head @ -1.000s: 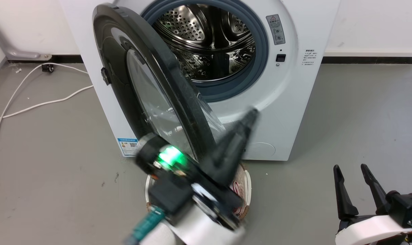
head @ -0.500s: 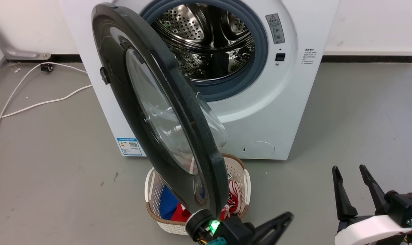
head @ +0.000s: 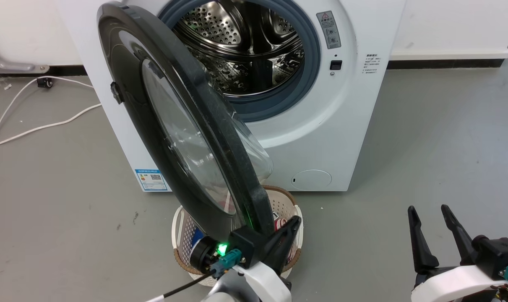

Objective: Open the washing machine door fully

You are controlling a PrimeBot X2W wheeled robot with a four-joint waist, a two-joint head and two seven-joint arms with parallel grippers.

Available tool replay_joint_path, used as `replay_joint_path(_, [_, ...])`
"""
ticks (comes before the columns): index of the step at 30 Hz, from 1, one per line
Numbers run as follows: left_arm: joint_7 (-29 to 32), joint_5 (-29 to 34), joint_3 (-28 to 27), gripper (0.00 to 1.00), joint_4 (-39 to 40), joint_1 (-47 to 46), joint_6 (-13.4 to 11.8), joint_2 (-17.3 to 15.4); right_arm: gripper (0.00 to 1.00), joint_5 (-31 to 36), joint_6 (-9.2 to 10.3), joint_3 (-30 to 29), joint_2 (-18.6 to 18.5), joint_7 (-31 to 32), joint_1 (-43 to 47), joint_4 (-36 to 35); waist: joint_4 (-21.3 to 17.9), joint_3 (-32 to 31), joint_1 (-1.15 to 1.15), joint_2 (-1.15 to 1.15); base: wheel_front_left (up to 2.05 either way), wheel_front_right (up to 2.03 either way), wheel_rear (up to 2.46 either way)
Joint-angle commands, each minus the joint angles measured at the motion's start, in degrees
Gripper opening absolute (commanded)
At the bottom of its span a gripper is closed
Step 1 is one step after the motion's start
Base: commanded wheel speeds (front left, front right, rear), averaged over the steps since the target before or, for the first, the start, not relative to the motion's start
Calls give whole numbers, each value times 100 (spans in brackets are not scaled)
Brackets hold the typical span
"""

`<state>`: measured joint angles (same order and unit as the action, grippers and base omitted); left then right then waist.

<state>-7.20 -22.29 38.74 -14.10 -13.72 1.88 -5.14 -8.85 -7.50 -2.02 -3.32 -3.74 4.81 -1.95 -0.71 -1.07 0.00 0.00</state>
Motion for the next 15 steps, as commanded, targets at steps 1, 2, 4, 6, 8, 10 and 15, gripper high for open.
replay_joint_path(1, [-43, -23, -40, 0, -60, -68, -45, -2, 100, -34, 1, 4, 12, -20, -15, 16, 2, 2, 0, 0, 0, 0, 0])
replay_joint_path(2, [-67, -41, -75, 0, -102, -79, -76, -6, 100, -41, 1, -1, 13, -25, -17, 24, 6, 4, 0, 0, 0, 0, 0])
replay_joint_path(4, [-99, -60, -148, 0, -195, -77, -138, -26, 100, -35, 1, 1, 16, -38, -29, 45, 14, 6, 0, 0, 0, 0, 0])
replay_joint_path(6, [-131, -111, -222, 0, -268, -30, -193, -41, 100, -44, 1, 0, 17, -42, -48, 69, 25, 6, 0, 0, 0, 0, 0])
replay_joint_path(8, [-162, -115, -275, 0, -320, 16, -268, -88, 100, -55, 1, -14, 20, -61, -57, 91, 52, 7, 0, 0, 0, 0, 0])
replay_joint_path(10, [-198, -110, -321, 0, -335, 43, -340, -134, 100, -67, 1, -27, 25, -70, -52, 109, 94, 5, 0, 0, 0, 0, 0])
replay_joint_path(15, [-238, -111, -305, 0, -224, 185, -397, -214, 100, -89, 1, -40, 30, -71, -55, 139, 188, -2, 0, 0, 0, 0, 0])
